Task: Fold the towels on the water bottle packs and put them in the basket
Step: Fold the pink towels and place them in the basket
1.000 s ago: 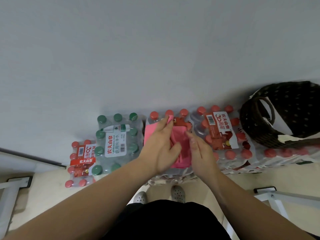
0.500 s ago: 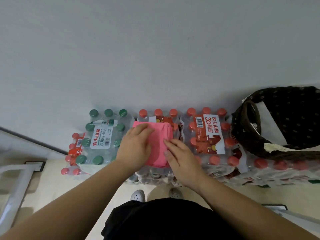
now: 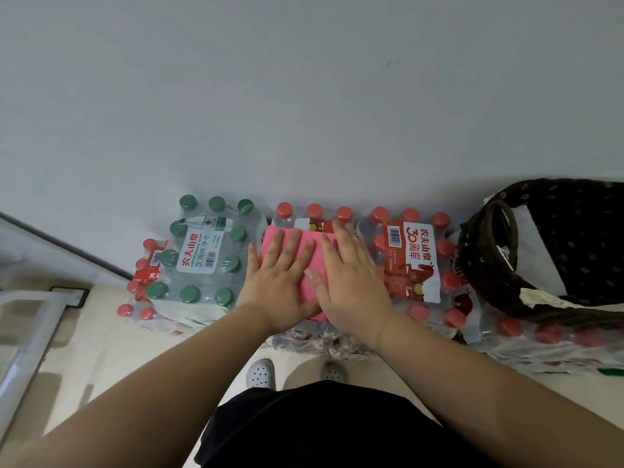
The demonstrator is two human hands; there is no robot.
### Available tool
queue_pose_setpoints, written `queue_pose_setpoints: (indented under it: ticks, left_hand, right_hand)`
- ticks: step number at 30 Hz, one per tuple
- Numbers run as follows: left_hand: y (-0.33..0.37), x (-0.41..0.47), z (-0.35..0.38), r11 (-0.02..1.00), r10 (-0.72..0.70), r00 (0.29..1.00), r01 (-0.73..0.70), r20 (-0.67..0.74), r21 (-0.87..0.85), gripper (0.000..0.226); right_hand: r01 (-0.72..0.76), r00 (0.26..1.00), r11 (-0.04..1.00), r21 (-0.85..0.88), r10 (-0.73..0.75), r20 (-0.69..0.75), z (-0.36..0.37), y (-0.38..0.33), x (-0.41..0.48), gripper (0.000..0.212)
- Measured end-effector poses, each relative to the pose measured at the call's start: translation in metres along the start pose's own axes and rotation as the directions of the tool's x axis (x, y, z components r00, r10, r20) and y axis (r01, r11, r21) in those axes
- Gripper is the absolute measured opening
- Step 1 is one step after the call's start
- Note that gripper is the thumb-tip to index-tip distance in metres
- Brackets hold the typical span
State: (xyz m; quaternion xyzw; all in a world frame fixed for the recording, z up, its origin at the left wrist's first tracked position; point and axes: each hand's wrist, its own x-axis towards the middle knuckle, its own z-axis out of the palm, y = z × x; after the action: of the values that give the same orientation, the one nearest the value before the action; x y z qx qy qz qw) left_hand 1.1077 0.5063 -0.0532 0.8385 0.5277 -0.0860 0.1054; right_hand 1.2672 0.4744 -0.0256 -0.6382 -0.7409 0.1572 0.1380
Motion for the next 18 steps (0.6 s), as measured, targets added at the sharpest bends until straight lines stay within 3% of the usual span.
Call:
queue_pose_setpoints:
  ticks: [5, 10, 14, 18]
  left_hand:
    - [-0.006, 0.001, 0.004, 0.999, 0.019, 1.000, -0.019, 0.003, -0.034, 0.111]
    - [-0.018, -0.012, 0.001, 0.985, 0.044, 0.996, -0.057, -0.082, -0.162, 0.122]
    - [-0.038, -0.020, -0.008, 0.933, -0.086, 0.983, 0.022, -0.164, -0.358, 0.097]
    - [-0.055, -0.003, -0.017, 0.824, -0.194, 0.976, 0.110, -0.094, -0.556, 0.070]
  right_hand:
    - [0.044, 0.968, 0.995, -0.094, -0.020, 0.252, 0.027, 0.012, 0.014, 0.096]
    - [0.066, 0.951, 0.992, -0.110, -0.029, 0.307, 0.031, 0.022, 0.014, 0.096]
    - [0.033, 0.946, 0.999, -0.015, -0.026, 0.322, 0.027, 0.024, 0.019, 0.083]
    - [-0.124, 0.956, 0.991, -0.054, 0.134, 0.260, 0.017, -0.003, 0.028, 0.088]
